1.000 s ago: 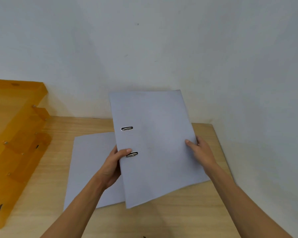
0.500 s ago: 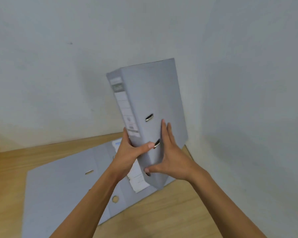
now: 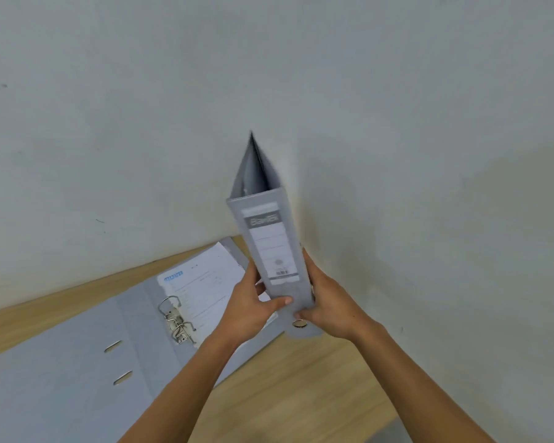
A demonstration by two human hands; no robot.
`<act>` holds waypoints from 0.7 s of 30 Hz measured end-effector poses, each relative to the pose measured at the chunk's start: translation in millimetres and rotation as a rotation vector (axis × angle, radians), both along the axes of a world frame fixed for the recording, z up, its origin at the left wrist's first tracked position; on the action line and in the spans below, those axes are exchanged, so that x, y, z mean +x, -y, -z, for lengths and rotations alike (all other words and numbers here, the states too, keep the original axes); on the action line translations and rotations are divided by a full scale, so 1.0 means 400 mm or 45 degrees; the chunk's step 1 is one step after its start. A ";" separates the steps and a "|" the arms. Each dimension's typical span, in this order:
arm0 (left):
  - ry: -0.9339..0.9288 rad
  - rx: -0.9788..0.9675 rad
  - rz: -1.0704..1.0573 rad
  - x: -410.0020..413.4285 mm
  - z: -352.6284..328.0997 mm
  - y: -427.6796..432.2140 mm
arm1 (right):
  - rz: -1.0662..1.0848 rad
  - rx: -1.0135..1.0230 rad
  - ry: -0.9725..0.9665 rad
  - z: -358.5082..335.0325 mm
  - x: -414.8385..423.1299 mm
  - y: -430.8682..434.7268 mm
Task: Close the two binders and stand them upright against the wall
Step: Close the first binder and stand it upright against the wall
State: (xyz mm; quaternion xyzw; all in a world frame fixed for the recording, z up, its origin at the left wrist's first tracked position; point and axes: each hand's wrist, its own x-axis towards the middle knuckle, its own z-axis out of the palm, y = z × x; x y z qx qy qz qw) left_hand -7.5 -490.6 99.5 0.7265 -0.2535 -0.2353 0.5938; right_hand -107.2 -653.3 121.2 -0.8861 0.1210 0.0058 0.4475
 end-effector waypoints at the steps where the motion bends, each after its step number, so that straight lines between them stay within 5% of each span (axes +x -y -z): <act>1: 0.030 0.029 0.044 -0.005 0.005 0.011 | 0.024 0.065 -0.009 0.021 -0.007 0.011; 21: 0.027 0.298 0.269 0.017 0.166 0.265 | 0.960 0.260 -0.055 0.251 0.034 0.084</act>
